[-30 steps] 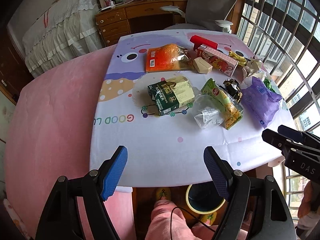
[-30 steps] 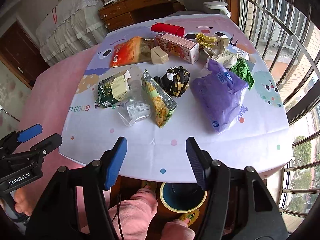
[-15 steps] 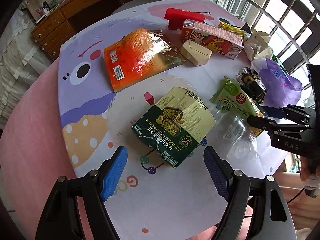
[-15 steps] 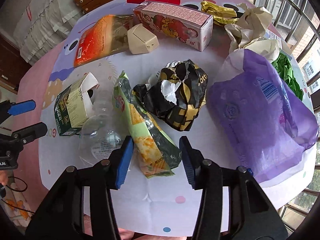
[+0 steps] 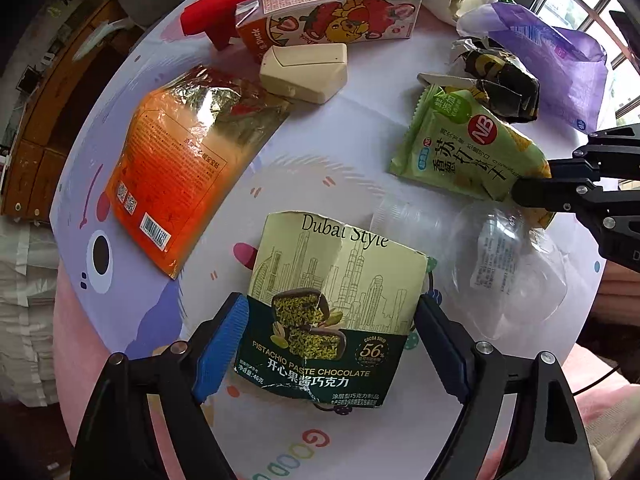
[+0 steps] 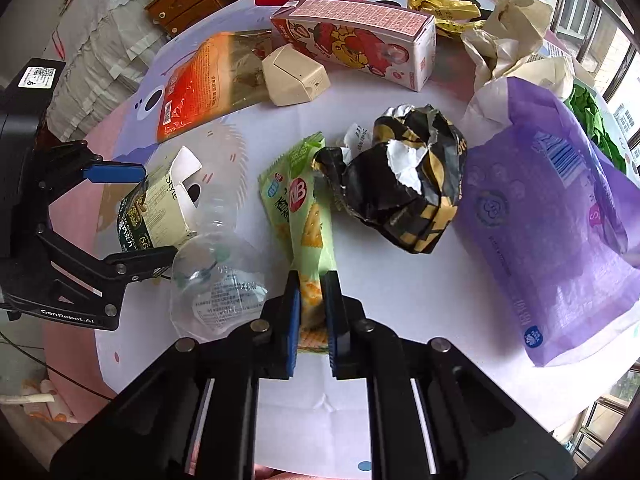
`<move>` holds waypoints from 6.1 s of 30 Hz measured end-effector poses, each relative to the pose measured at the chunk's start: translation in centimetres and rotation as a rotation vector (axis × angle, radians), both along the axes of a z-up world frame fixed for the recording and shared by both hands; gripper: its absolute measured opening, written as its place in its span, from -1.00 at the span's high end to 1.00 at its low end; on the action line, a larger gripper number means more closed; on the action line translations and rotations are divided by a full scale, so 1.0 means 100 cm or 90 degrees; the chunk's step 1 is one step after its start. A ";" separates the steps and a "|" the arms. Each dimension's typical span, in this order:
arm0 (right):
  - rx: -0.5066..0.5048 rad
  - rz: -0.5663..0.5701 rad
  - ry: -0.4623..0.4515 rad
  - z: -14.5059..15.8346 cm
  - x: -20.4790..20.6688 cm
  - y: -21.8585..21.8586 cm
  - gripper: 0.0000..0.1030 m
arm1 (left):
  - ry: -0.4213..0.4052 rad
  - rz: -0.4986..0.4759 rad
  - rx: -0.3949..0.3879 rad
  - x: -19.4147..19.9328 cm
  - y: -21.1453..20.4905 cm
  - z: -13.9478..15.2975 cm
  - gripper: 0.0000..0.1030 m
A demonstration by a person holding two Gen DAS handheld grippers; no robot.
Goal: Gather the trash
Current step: 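Grasp the green snack wrapper with the right tool while the left tool grasps the Dubai Style chocolate box, then carry both items over the bin and open both tools to drop them, then move both tools back toward the trash on the table, then grasp the purple plastic bag with the right tool while the left tool grasps the black-gold wrapper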
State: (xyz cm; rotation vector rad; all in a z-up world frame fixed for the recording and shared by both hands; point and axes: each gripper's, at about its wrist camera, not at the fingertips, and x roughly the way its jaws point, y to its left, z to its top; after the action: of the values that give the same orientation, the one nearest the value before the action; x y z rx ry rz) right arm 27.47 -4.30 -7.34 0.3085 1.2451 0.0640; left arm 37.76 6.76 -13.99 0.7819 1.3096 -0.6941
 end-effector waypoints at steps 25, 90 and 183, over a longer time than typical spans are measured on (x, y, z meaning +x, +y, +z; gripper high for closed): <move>0.026 0.031 -0.105 0.073 -0.034 -0.002 0.95 | -0.053 0.163 -0.091 -0.018 0.042 0.068 -0.56; 0.011 0.036 0.178 -0.368 -0.313 -0.136 0.28 | 0.040 0.493 -0.140 -0.382 -0.118 -0.307 -0.92; 0.022 0.181 -0.042 0.018 0.003 -0.163 0.84 | -0.023 0.502 -0.133 0.007 -0.155 0.061 -0.14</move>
State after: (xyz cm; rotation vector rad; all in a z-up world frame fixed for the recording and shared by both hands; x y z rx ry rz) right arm 27.82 -20.63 -5.55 0.1568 1.2167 0.3379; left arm 38.44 -8.74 -7.89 0.0712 1.3483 -0.1700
